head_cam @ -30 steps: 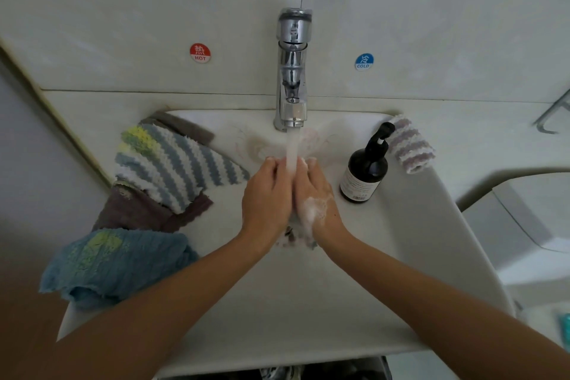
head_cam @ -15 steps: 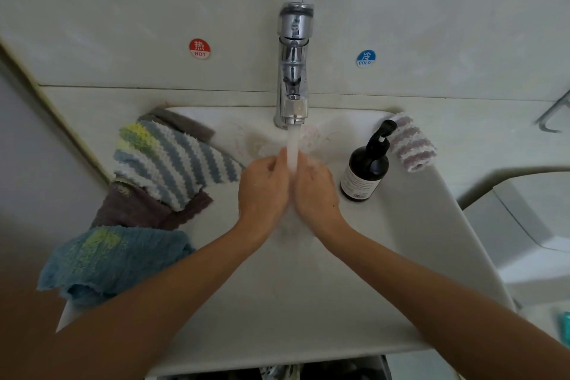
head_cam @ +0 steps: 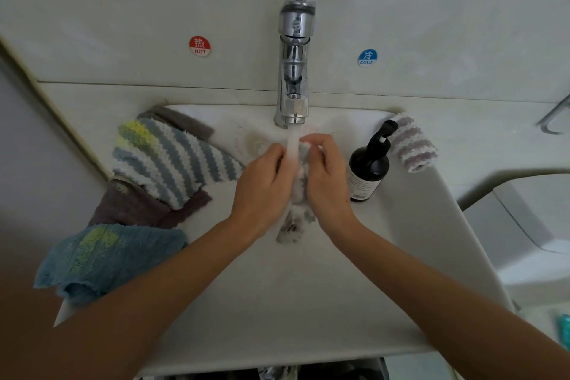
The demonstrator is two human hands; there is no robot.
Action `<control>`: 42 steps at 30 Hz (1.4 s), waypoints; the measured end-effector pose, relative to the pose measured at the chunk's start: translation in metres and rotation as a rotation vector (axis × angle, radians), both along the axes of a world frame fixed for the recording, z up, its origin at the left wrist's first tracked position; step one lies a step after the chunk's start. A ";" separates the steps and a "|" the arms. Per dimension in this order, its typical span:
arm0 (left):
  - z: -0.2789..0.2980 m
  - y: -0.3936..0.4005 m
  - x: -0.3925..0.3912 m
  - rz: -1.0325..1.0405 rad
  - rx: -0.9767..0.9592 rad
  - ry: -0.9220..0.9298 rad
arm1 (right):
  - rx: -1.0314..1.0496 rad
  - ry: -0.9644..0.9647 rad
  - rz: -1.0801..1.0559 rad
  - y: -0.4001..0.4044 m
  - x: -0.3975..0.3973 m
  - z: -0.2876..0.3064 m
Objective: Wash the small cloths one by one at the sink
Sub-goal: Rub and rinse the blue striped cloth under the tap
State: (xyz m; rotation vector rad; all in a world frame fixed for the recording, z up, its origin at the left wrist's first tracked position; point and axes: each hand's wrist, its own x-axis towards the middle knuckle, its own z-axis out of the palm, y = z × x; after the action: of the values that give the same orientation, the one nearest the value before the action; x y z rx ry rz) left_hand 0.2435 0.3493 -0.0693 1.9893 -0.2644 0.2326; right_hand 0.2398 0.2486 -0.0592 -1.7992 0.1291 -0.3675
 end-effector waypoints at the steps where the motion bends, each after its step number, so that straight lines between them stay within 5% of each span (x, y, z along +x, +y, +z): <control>1: -0.001 0.000 0.000 -0.006 -0.014 -0.012 | 0.011 0.029 0.002 0.001 0.001 -0.001; 8: 0.003 -0.005 -0.001 0.071 -0.159 0.089 | 0.047 0.286 0.137 0.008 -0.010 0.008; 19: 0.009 -0.005 -0.001 0.243 -0.408 0.039 | -0.060 0.037 0.230 0.020 -0.019 -0.004; 31: -0.003 -0.003 -0.001 0.103 -0.047 0.012 | -0.040 0.018 0.072 0.002 -0.001 0.002; 37: 0.006 -0.006 -0.004 0.014 -0.044 -0.007 | 0.233 0.137 -0.051 -0.006 0.006 0.007; 42: 0.002 -0.008 -0.004 0.046 -0.164 0.042 | 0.249 0.092 0.006 -0.005 0.002 0.005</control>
State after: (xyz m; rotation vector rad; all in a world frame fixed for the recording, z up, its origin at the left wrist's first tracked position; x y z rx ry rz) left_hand 0.2393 0.3410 -0.0674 1.8369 -0.1675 0.2342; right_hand 0.2419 0.2433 -0.0539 -1.5697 0.2242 -0.2523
